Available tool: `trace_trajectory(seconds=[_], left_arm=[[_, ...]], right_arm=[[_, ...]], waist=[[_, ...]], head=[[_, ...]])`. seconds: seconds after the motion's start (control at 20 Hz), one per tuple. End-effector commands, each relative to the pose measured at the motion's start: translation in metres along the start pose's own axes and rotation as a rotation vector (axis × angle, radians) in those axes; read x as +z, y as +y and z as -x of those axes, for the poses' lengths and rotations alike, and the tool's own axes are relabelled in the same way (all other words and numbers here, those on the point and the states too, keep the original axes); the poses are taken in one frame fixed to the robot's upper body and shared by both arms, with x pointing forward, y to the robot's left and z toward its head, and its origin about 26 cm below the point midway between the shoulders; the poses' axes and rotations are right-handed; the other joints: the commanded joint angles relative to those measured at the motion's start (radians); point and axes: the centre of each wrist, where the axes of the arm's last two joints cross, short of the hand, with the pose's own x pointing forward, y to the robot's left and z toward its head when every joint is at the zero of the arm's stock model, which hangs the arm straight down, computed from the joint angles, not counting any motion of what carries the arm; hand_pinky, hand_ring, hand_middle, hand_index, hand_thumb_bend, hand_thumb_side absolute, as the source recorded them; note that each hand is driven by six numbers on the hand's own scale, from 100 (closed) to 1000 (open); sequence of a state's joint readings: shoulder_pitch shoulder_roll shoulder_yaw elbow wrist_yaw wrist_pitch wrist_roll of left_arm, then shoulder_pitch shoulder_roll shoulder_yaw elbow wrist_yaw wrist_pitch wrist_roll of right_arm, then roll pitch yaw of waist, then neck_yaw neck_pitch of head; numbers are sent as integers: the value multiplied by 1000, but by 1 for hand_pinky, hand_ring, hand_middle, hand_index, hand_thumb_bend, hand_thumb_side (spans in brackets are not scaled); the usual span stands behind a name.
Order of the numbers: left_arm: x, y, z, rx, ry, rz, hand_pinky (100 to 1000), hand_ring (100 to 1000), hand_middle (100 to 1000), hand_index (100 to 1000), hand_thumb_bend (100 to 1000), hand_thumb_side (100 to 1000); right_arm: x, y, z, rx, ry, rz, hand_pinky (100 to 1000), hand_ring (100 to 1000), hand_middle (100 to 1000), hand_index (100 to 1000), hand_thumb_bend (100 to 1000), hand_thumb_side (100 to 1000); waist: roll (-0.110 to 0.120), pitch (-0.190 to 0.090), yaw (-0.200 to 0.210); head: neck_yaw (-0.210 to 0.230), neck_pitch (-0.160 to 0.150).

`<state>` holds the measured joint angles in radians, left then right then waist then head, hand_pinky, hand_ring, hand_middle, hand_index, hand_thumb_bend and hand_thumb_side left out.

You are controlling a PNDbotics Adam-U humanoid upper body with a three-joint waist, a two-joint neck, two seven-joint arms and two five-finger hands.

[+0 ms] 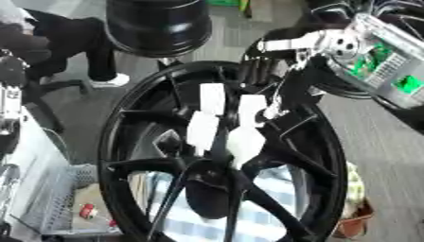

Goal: Pull the pin out of the wheel hub.

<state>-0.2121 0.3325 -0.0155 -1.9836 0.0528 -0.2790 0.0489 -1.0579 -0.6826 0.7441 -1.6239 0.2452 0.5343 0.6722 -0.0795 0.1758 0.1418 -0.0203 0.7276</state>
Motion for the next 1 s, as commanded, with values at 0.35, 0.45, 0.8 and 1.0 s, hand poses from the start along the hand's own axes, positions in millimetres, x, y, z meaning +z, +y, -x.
trace_trajectory(seconds=[0.35, 0.45, 0.8, 1.0], left_arm=[[-4, -1, -5, -1, -25, 14, 787, 774, 658, 818, 149, 573], [-4, -1, -5, 0, -25, 15, 787, 774, 658, 818, 149, 573], [-4, -1, -5, 2, -27, 16, 788, 775, 659, 818, 148, 574], [-4, -2, -5, 4, -28, 20, 788, 775, 660, 818, 146, 575]], right_arm=[[-1, 0, 5, -51, 33, -17, 784, 702, 624, 745, 566, 102], [-3, 1, 6, -58, 36, -19, 783, 701, 622, 744, 565, 100], [-7, 6, 9, -88, 44, -24, 779, 694, 616, 737, 566, 100], [-10, 9, 11, -103, 50, -29, 777, 691, 614, 735, 564, 100]], waist=[[7, -10, 0], [7, -10, 1], [8, -8, 4], [8, -7, 6]], head=[[0, -14], [0, -14], [0, -17], [0, -19]])
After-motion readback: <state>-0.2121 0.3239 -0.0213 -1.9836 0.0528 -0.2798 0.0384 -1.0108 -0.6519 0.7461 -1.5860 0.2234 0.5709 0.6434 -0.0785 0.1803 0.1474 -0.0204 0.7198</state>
